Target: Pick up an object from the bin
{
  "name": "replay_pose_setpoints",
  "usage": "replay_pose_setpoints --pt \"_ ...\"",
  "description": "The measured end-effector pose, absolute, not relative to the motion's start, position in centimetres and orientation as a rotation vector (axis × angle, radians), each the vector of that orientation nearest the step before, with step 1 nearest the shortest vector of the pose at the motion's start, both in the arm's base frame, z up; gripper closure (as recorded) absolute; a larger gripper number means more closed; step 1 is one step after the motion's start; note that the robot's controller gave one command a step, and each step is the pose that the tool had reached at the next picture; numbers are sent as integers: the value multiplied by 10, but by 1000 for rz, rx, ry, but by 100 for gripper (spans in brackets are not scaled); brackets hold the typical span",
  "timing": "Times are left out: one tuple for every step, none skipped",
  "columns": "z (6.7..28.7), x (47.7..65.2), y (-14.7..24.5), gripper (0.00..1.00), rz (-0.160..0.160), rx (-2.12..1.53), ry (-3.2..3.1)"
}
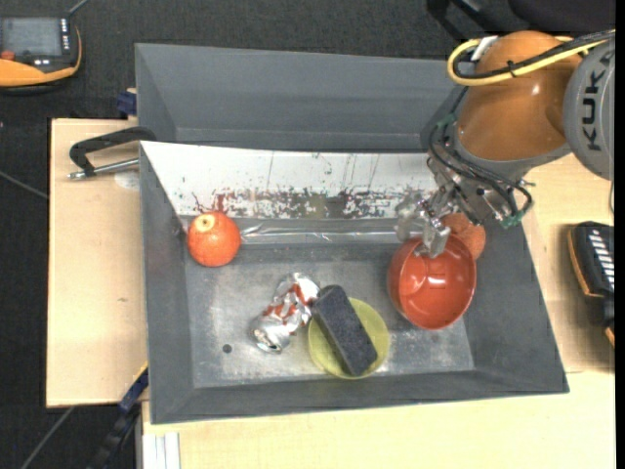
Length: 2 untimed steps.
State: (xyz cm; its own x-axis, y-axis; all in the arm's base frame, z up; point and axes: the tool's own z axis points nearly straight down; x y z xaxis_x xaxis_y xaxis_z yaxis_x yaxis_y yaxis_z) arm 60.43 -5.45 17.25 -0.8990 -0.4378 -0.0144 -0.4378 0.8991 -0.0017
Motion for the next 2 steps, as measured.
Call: replay_pose_setpoints --pt "199 593 48 100 5 -1003 2953" --pt "253 586 79 100 2 -1214 2861"
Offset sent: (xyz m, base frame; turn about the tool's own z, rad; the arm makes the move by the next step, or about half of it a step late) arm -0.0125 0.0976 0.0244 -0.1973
